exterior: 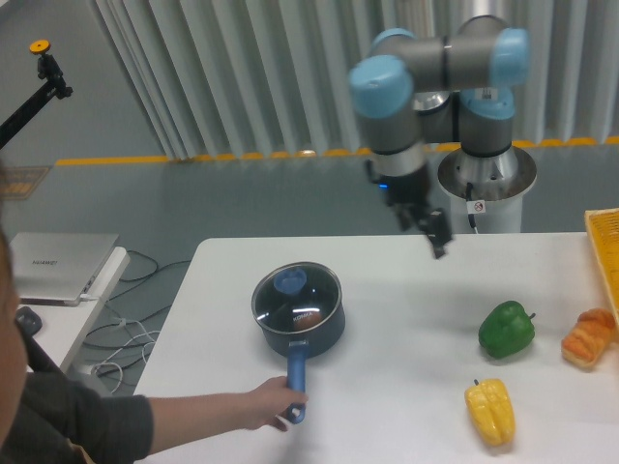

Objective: Close the pot lid
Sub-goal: 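Open the gripper and lift away from the lid knob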

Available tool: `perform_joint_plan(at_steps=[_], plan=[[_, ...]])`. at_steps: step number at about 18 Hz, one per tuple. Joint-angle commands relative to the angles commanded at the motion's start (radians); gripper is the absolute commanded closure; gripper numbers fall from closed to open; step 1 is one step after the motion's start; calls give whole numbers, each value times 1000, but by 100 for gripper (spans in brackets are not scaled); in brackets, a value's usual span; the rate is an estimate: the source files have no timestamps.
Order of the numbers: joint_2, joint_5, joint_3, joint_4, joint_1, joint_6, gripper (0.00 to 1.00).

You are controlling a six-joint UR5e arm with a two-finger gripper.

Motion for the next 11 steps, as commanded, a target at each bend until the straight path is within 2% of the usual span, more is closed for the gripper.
perform_joint_plan(at_steps=[4, 7, 11], plan=[[-37, -48, 5, 109, 97, 105, 0], [-86, -40, 14, 115, 149, 152, 0], [-113, -38, 15, 121, 221, 356, 0]])
